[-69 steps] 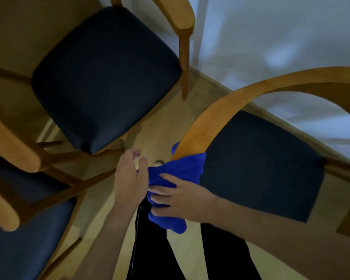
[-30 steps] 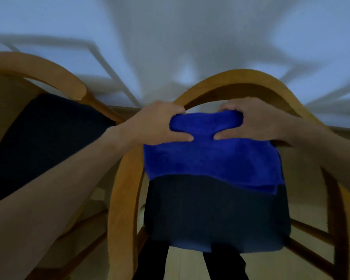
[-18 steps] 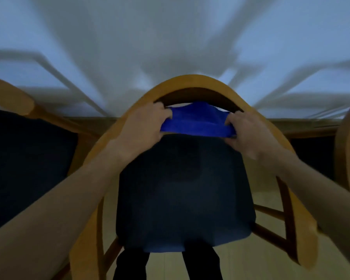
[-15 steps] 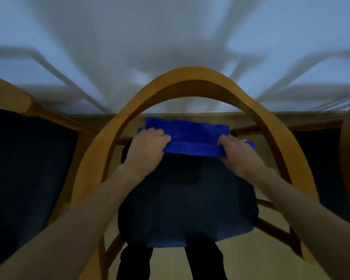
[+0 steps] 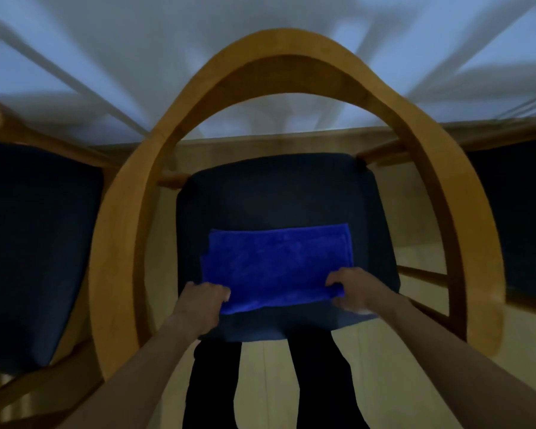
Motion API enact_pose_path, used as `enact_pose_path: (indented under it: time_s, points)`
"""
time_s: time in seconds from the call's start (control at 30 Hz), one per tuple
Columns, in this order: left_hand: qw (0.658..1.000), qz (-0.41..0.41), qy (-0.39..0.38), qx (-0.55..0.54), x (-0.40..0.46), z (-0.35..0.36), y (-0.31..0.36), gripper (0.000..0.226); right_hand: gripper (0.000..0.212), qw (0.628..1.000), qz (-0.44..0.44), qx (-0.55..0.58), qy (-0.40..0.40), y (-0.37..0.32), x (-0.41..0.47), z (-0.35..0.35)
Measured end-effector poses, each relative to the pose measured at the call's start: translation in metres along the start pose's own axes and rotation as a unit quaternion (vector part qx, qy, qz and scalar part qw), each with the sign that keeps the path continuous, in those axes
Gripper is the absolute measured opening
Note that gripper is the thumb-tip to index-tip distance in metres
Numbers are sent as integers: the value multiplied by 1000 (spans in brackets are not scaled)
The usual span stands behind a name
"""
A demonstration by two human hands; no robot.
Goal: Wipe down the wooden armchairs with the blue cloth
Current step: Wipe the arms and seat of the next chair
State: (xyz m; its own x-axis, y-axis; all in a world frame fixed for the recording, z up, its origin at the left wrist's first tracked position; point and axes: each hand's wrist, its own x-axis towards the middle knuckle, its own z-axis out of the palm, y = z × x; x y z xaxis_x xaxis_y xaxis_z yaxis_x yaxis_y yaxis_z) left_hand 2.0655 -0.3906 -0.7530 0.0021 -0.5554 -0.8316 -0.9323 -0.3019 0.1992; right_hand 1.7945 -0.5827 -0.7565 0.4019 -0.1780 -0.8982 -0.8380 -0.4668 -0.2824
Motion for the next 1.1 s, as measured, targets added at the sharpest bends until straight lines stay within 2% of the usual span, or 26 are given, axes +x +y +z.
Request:
enact_pose_path:
  time_s: [0.07, 0.1, 0.13, 0.2, 0.23, 0.27, 0.3, 0.33, 0.37, 0.43, 0.5, 0.53, 0.6, 0.67, 0.73, 0.8, 0.9, 0.93, 1.0, 1.1]
  points:
    - [996, 8, -80, -29, 4, -5, -2, 22, 24, 1000, -12, -14, 9, -5, 3, -2]
    - [996, 13, -83, -40, 7, -9, 0, 18, 26, 999, -3, -26, 44, -10, 4, 1]
    - [997, 15, -56, -53, 10, -13, 3, 16, 33, 995, 19, -40, 91, -17, 4, 9]
    - [995, 13, 58, -80, 22, -21, 15, 21, 42, 983, 106, -15, 147, -31, 0, 34]
    - [989, 13, 116, -91, 30, -25, 22, 31, 40, 979, 150, 40, 130, -38, -3, 52]
    - [981, 17, 162, -101, 38, -29, 30, 43, 37, 973, 185, 117, 78, -45, -5, 70]
    - [976, 24, 192, -103, 46, -34, 37, 56, 36, 954, 209, 215, 9, -52, -8, 87]
    - [974, 34, 204, -91, 55, -40, 44, 68, 38, 912, 223, 340, -58, -60, -11, 101]
    - [977, 45, 195, -72, 64, -47, 49, 78, 41, 848, 224, 469, -105, -70, -12, 111]
    - [987, 62, 141, -37, 80, -58, 60, 91, 43, 730, 210, 644, -93, -83, -8, 125]
    - [992, 73, 102, 27, 91, -66, 71, 87, 33, 651, 219, 726, -36, -91, -3, 131]
    - [990, 78, 93, 74, 94, -69, 75, 81, 30, 630, 230, 741, -24, -94, -1, 132]
    - [981, 89, 92, 147, 98, -73, 83, 68, 30, 616, 237, 751, -20, -93, -2, 133]
    - [977, 98, 98, 164, 103, -78, 87, 55, 31, 606, 227, 762, -24, -90, -3, 132]
    - [984, 104, 75, 123, 108, -84, 91, 44, 32, 584, 222, 780, -31, -90, -2, 126]
    - [990, 100, 50, 86, 112, -88, 93, 43, 31, 549, 236, 801, -30, -95, 2, 119]
    - [993, 76, 1, 86, 116, -88, 97, 48, 23, 497, 269, 825, -16, -104, 10, 113]
    - [994, 67, -14, 89, 116, -89, 98, 42, 20, 487, 276, 829, -8, -107, 13, 112]
    - [994, 54, -50, 86, 120, -90, 99, 18, 13, 478, 289, 829, 25, -111, 16, 115]
    - [989, 48, -139, 7, 121, -101, 99, 22, 3, 468, 290, 828, 103, -117, 14, 120]
